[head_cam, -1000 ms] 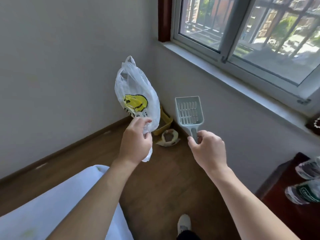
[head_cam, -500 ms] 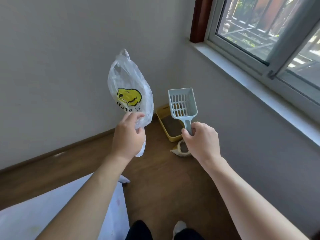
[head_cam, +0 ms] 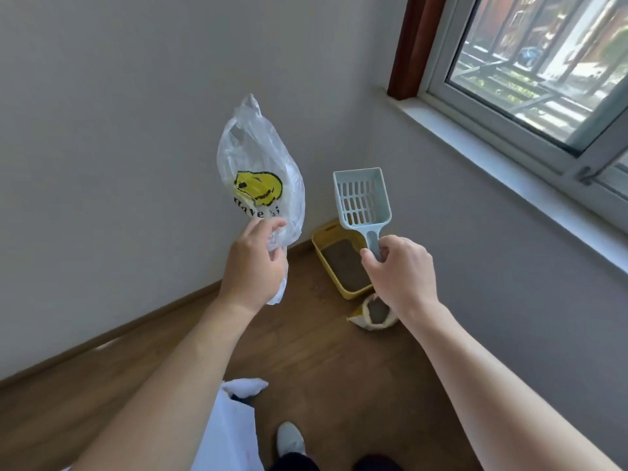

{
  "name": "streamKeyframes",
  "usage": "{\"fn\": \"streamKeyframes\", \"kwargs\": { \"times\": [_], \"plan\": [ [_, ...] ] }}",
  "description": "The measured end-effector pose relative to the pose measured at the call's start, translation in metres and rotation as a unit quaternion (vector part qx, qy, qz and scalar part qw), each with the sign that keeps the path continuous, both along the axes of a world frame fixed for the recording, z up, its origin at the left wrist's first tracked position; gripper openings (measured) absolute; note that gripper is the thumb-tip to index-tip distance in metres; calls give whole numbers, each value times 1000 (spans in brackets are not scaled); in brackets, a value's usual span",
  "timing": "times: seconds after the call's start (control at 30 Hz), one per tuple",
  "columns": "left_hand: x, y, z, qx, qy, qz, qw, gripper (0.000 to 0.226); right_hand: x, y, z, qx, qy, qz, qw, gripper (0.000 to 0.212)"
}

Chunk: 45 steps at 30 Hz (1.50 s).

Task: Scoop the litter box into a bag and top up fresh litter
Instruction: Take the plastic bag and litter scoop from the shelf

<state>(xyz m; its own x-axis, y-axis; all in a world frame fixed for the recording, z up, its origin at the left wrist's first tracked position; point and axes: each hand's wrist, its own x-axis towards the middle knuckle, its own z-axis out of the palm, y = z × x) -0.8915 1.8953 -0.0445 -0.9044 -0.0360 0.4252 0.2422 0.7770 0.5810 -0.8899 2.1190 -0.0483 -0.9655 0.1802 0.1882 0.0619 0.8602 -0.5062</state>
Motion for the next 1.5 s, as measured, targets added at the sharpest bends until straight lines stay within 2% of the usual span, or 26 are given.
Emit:
{"fn": "streamKeyframes", "kwargs": {
  "times": [0.3,0.9,1.17,1.5],
  "plan": [
    [-97,-20,-6,-17,0,-77,997,52,-57,-22,-14,-4,-12,-72,997,26],
    [-312,-2,-24,-50,-20,-182,982,47,-251,-21,-33,-38,1,-131,991,25],
    [-397,4,-48,-47,-28,-295,954,43,-297,-29,-58,-20,-8,-230,973,25],
    [-480,-1,-122,-8,-25,-436,900,44,-335,-71,-115,-37,-8,-363,931,22]
  ]
}}
